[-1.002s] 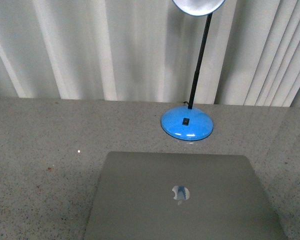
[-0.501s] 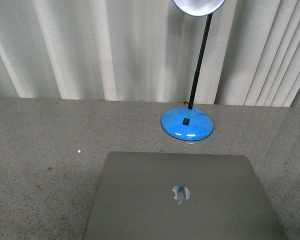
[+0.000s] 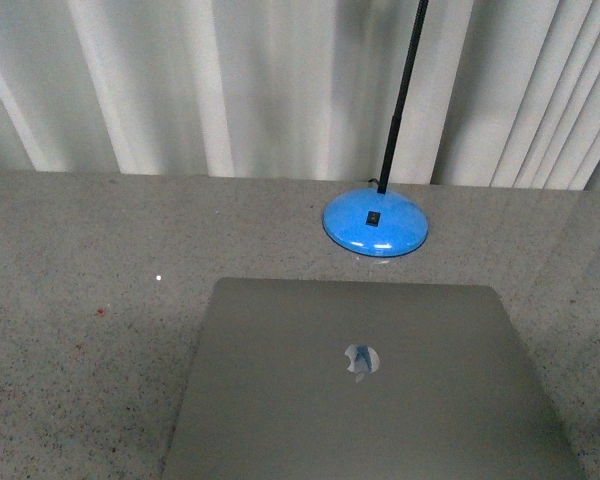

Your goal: Close laptop

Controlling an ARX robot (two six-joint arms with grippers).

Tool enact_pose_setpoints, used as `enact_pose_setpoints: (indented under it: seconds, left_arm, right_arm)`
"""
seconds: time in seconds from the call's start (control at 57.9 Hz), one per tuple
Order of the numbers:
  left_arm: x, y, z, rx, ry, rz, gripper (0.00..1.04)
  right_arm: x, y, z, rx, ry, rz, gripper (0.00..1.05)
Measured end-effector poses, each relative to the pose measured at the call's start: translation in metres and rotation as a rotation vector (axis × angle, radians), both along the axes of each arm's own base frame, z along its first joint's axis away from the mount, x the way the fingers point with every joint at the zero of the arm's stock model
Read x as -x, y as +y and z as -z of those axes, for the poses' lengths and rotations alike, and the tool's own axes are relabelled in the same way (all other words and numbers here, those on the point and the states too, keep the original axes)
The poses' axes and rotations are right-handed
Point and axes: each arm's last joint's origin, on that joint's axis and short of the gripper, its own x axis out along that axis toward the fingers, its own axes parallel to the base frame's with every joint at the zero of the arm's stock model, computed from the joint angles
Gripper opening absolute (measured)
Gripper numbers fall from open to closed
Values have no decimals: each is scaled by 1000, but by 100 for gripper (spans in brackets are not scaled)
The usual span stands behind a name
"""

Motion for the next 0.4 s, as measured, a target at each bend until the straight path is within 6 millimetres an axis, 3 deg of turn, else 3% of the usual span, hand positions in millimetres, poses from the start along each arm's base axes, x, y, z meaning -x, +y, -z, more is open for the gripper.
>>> enact_pose_setpoints:
  seconds: [0.397]
  left_arm:
    - [0, 0, 0, 0, 0, 0, 98]
  right_arm:
    - [0, 0, 0, 0, 0, 0, 97]
